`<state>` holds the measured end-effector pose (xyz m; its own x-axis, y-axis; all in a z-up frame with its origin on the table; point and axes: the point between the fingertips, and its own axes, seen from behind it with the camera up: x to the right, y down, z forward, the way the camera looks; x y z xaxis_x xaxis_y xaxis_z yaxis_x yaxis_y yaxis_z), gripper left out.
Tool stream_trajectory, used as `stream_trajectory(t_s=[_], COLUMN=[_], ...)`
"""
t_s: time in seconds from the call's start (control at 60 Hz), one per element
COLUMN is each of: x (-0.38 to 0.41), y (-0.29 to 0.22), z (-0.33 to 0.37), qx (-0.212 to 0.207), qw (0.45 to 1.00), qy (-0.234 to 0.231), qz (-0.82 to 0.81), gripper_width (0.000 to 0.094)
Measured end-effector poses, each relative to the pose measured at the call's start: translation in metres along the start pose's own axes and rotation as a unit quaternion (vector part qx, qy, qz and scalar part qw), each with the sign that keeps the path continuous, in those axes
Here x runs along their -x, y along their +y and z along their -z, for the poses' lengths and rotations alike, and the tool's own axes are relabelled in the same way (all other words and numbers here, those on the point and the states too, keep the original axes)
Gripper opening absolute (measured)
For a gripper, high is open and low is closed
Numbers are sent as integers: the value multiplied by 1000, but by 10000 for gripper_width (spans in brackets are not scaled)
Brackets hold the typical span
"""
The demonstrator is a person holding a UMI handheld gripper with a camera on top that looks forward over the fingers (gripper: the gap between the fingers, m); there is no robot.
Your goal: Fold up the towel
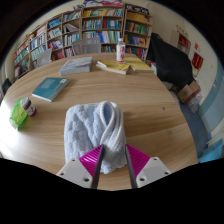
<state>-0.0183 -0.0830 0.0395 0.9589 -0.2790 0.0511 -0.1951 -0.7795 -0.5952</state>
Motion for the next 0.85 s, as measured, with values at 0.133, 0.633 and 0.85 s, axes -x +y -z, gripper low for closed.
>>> stream_trajectory(t_s=[0.133,0.633,0.85], x=[-11,-42,-94], y=[-13,30,9], z=[36,227,207], qx=[-33,-84,-96], qw=[999,993,989], qy=[1,-75,-102], qz=[-16,-34,-44], gripper_width=[846,848,834])
